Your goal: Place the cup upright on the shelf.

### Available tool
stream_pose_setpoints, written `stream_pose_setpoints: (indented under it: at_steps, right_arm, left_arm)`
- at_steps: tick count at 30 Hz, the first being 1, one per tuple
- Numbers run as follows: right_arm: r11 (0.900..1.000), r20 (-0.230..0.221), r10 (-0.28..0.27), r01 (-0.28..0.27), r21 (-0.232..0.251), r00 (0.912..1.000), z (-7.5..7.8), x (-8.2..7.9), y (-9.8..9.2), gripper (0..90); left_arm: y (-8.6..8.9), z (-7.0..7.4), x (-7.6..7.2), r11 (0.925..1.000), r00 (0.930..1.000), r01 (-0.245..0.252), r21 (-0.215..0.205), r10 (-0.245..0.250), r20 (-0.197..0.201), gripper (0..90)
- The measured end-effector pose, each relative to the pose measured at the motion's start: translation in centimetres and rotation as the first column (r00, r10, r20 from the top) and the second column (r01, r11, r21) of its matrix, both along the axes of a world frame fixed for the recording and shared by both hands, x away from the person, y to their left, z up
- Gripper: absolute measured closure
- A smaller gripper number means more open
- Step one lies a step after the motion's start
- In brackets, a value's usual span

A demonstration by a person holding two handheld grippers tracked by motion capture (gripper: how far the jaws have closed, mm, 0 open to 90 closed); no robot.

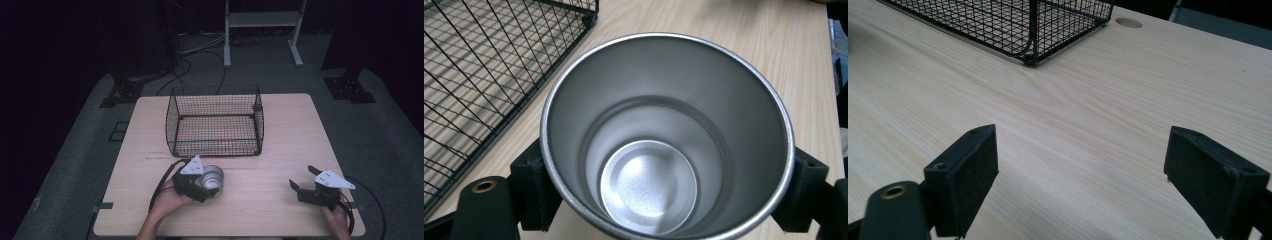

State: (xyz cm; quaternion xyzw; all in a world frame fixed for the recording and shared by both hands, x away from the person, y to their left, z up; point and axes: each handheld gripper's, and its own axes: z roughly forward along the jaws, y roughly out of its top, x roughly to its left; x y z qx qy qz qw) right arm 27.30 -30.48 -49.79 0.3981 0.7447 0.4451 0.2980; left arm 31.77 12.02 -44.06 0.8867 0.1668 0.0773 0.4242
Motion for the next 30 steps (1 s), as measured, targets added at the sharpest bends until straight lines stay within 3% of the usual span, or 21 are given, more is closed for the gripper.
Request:
stream_pose_setpoints:
  at_steps: [19, 30]
  right_arm:
    - [1.0, -0.001, 0.002, -0.002, 0.004, 1.0, 0.0, 0.0, 0.0, 13.4]
    - [1.0, 0.001, 0.003, -0.003, 0.009, 1.0, 0.0, 0.1, -0.1, 13.4]
  left_arm:
    - [-0.8, 3.4, 2.4, 0.9995, 0.9995, 0.031, 0.002, -0.031, -0.011, 17.8]
    - [-1.3, 6.5, 4.1, 0.9988, 0.9988, 0.048, -0.008, -0.048, 0.001, 17.8]
